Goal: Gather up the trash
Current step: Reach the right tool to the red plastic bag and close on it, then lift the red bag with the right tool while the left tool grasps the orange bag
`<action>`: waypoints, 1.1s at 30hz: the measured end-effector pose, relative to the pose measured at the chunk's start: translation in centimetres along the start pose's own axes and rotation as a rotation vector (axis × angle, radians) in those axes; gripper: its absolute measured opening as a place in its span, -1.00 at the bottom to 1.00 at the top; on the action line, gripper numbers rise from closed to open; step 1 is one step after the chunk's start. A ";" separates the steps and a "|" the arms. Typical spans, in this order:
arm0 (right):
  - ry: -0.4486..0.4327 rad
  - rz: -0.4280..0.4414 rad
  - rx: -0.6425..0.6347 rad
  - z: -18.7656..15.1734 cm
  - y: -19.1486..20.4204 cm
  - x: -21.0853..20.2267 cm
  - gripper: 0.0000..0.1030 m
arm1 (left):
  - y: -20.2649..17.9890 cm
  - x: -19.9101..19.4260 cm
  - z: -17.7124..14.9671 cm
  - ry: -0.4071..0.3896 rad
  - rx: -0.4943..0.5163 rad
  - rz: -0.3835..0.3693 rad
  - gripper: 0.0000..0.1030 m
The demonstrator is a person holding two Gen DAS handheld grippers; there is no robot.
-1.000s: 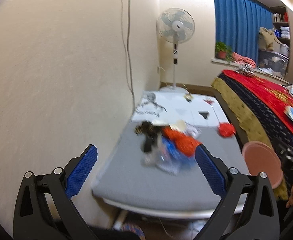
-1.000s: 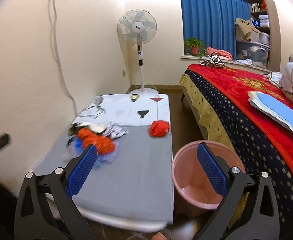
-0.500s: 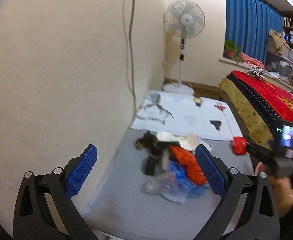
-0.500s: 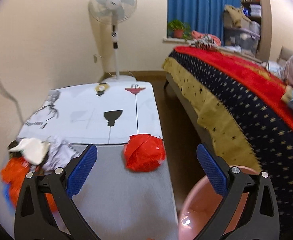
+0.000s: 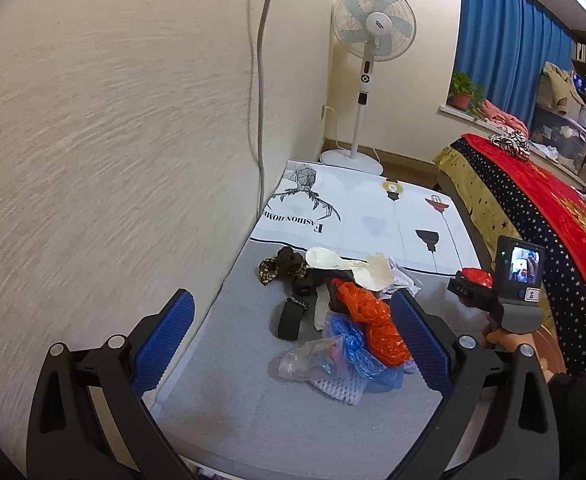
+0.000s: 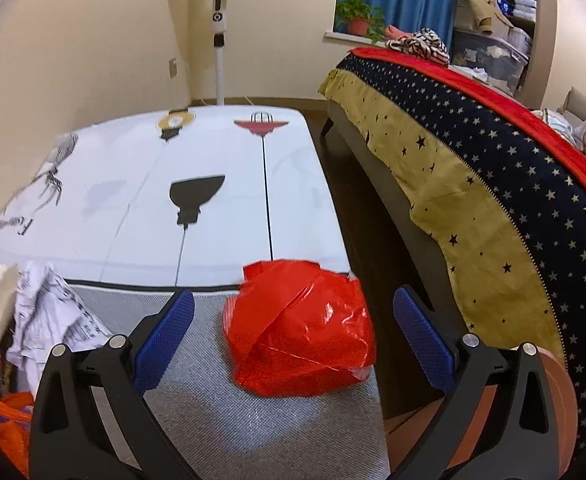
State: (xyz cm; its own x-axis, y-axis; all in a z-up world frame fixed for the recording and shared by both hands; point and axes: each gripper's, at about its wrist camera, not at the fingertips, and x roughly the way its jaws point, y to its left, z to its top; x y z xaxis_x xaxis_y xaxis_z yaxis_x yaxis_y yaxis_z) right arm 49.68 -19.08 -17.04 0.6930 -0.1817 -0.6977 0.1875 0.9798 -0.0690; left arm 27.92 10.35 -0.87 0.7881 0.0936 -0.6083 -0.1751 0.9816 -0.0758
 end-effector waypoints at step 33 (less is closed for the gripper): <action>-0.180 0.108 -0.034 -2.6 -10.6 -25.9 0.46 | -7.1 5.5 0.0 -0.200 0.130 -0.223 0.73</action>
State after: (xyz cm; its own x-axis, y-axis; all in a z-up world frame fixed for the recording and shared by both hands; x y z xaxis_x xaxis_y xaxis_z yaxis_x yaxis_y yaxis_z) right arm 27.90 -24.51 -0.07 0.8217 -0.0844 -0.5637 0.0838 0.9961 -0.0269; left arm 33.51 3.85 -3.66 0.9012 -0.1077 -0.4197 0.0815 0.9935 -0.0799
